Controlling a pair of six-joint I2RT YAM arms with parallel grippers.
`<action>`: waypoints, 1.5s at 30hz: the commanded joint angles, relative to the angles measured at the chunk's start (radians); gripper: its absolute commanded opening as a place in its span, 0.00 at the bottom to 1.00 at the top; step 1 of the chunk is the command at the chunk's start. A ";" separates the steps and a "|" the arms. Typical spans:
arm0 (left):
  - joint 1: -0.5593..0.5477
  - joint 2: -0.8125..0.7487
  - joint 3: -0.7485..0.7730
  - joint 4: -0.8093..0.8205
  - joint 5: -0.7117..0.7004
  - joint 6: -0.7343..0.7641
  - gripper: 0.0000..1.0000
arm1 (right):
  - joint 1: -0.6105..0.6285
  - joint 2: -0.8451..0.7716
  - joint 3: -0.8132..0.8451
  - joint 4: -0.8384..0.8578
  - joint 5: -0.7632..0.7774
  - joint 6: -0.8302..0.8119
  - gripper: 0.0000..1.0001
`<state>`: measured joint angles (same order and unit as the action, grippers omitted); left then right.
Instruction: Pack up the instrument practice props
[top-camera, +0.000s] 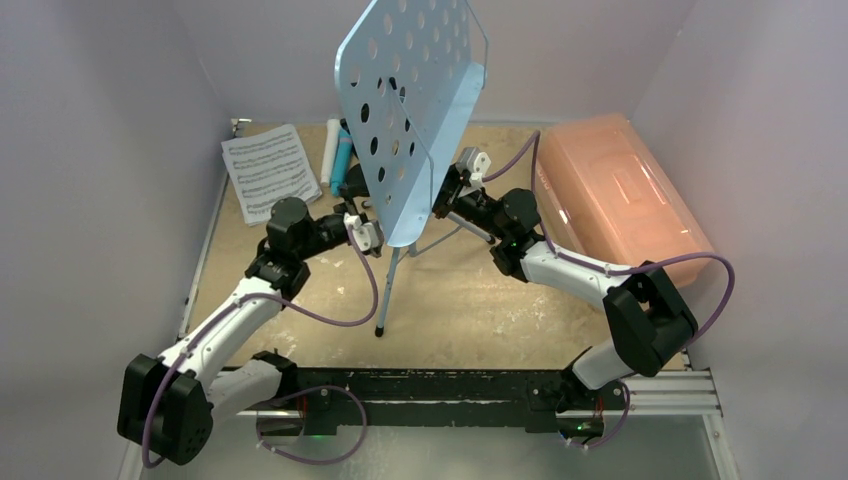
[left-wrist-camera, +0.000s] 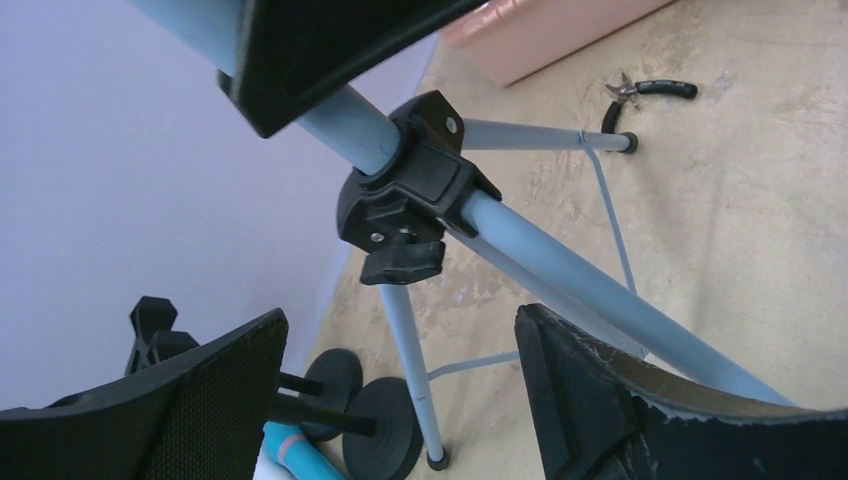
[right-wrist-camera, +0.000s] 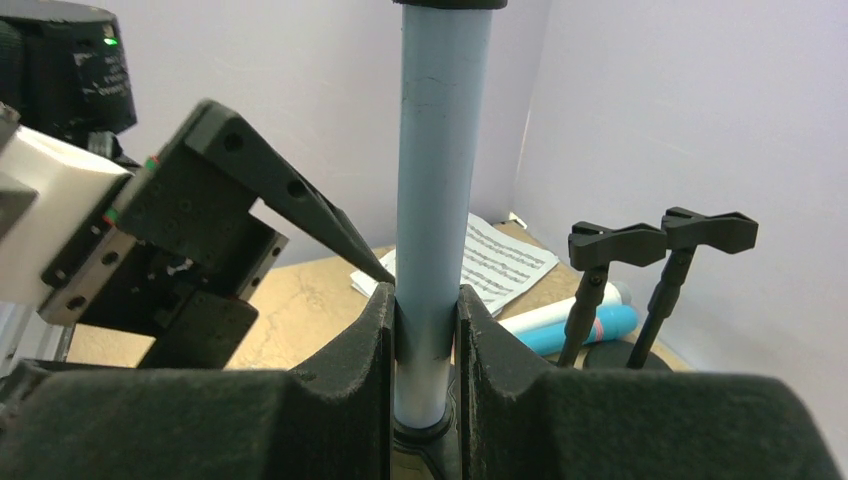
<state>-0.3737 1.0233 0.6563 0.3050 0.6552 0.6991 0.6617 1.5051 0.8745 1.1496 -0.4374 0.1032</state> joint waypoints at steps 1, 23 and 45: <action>-0.017 0.045 0.048 0.055 0.024 0.111 0.80 | 0.000 -0.036 -0.009 0.033 -0.026 -0.072 0.00; -0.025 0.092 0.060 0.131 0.093 0.060 0.33 | 0.000 -0.031 -0.009 0.034 -0.026 -0.072 0.00; -0.022 0.210 0.277 -0.199 0.018 -0.848 0.05 | 0.000 -0.049 -0.012 0.036 -0.038 -0.062 0.00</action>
<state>-0.3820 1.1637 0.8841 0.1417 0.7170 0.1608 0.6598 1.4963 0.8658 1.1492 -0.4389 0.1005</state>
